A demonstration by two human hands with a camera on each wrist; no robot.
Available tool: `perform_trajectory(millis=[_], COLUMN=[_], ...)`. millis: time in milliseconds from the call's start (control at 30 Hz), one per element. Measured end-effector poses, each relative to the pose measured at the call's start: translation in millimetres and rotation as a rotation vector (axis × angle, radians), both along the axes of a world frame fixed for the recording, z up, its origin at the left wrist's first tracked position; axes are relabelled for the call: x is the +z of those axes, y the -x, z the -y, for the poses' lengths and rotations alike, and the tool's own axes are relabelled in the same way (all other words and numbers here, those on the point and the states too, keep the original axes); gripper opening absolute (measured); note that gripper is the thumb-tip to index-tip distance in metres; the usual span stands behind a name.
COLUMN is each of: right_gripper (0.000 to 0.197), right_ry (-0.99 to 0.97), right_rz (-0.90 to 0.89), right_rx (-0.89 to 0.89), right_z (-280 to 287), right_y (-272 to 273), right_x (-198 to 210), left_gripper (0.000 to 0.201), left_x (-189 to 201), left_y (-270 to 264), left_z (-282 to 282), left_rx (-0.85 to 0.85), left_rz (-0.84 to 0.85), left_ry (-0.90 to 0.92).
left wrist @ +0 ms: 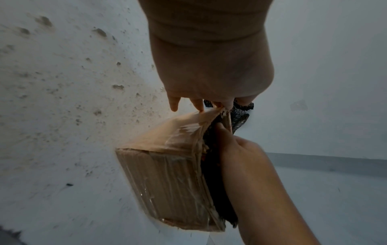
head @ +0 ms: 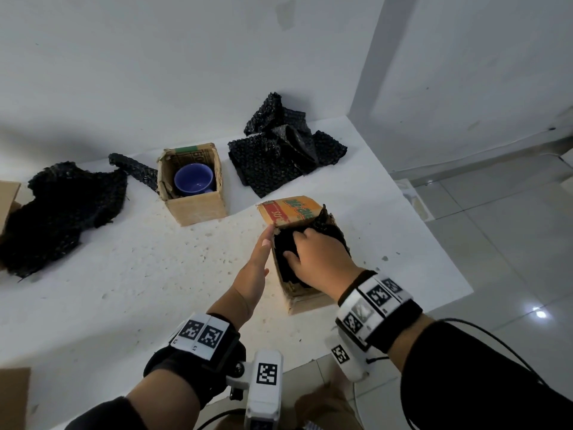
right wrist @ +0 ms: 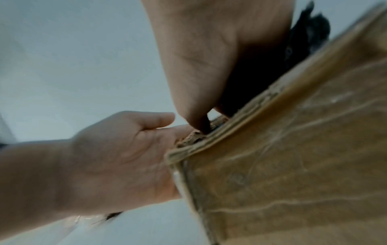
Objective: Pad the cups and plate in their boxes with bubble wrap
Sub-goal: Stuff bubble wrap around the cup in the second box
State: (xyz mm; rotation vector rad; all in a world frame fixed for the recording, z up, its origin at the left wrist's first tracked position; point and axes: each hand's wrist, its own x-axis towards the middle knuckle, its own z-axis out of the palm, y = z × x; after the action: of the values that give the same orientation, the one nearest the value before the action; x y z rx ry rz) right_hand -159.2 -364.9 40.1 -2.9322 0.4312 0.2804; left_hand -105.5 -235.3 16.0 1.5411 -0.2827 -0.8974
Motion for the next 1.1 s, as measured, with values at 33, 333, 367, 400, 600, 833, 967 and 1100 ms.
perform_trajectory(millis=[33,333,367,400,600,833,967,1100], right_gripper=[0.039,0.075,0.077,0.078,0.081,0.052,0.020,0.046], right_ry=[0.037,-0.102,-0.134,-0.170,-0.431,-0.457,-0.161,-0.101], right_rz=[0.102,-0.120,-0.147,-0.171,-0.200,-0.260,-0.216,-0.428], right_rx=[0.033,-0.095,-0.111,-0.131,-0.272,-0.167,0.099,0.198], right_z=[-2,-4,-5,-4,10,29,33,23], right_y=[5,19,16,14,-7,-16,-3,13], right_x=[0,-21,-22,-23,-24,6,39,40], left_gripper=[0.042,0.042,0.042,0.043,0.044,0.043,0.043,0.044], left_x=[0,0,0,0,2,0,-1,-1], left_y=[0,0,0,0,2,-1,-3,-2], left_z=[0,1,0,0,1,-1,-3,-2], left_rx=[-0.003,-0.005,-0.007,-0.008,-0.010,-0.015,-0.017,-0.019], left_rz=[0.001,0.020,0.020,0.018,0.019,-0.006,-0.026,-0.016], left_ry=[0.003,-0.004,-0.005,-0.001,-0.003,0.013,0.023,0.020])
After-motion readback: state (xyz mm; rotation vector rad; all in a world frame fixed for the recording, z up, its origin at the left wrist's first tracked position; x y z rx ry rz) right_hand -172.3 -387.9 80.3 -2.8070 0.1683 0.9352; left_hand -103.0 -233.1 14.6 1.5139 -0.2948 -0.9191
